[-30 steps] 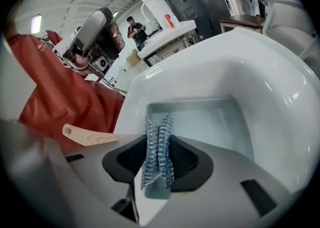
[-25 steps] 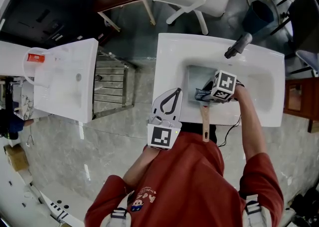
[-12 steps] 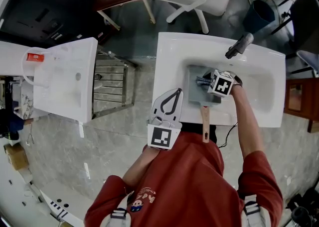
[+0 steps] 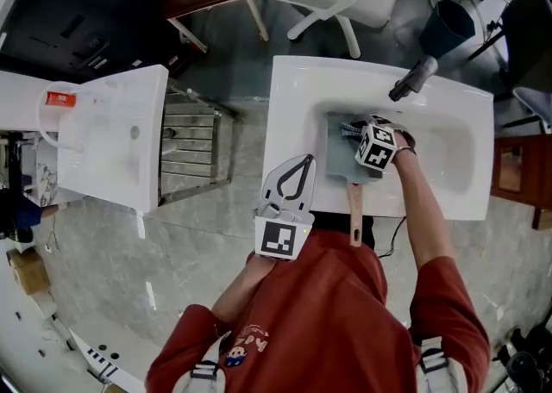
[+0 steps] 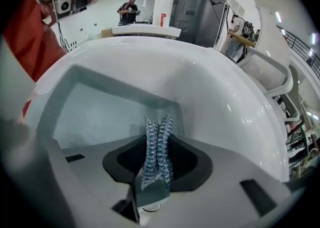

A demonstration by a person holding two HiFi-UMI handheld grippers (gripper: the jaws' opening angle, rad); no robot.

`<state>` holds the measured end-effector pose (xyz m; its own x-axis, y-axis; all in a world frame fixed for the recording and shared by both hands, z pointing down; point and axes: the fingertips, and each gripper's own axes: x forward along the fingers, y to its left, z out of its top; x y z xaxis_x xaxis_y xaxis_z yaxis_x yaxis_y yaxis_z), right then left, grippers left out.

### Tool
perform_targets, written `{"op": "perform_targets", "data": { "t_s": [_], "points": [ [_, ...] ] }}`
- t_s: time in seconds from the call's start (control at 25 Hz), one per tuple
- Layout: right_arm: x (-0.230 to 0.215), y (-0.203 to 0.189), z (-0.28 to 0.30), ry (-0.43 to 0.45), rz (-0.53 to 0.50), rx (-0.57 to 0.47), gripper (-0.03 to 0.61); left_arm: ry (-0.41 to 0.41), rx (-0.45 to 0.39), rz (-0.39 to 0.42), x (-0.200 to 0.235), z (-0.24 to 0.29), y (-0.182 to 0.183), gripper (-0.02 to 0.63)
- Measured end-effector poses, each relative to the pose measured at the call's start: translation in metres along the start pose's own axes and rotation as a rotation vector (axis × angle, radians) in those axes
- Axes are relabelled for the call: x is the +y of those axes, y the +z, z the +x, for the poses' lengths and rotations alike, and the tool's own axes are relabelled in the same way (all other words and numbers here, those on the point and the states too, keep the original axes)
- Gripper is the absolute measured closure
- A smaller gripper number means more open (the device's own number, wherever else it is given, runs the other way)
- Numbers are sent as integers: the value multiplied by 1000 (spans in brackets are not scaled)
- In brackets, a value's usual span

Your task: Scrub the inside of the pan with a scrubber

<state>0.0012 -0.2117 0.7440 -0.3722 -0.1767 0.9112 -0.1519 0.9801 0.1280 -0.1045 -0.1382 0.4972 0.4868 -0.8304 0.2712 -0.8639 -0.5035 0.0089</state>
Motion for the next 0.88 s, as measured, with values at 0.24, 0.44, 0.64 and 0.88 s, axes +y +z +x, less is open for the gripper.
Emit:
{"op": "perform_targets", "data": {
  "t_s": [0.24, 0.44, 0.64, 0.88],
  "points": [
    [1, 0, -2, -15, -5, 16, 440, -5, -12, 10, 0, -2, 7, 603],
    [-2, 0, -2, -1, 27, 19, 439, -7, -18, 18, 1, -2, 8, 603],
    [4, -4, -22, 57, 71, 66, 434, -14, -30, 8, -2, -2, 10, 603],
    [28, 5, -71, 196, 121, 24, 433, -27, -33, 7, -5, 0, 9, 603]
  ]
}}
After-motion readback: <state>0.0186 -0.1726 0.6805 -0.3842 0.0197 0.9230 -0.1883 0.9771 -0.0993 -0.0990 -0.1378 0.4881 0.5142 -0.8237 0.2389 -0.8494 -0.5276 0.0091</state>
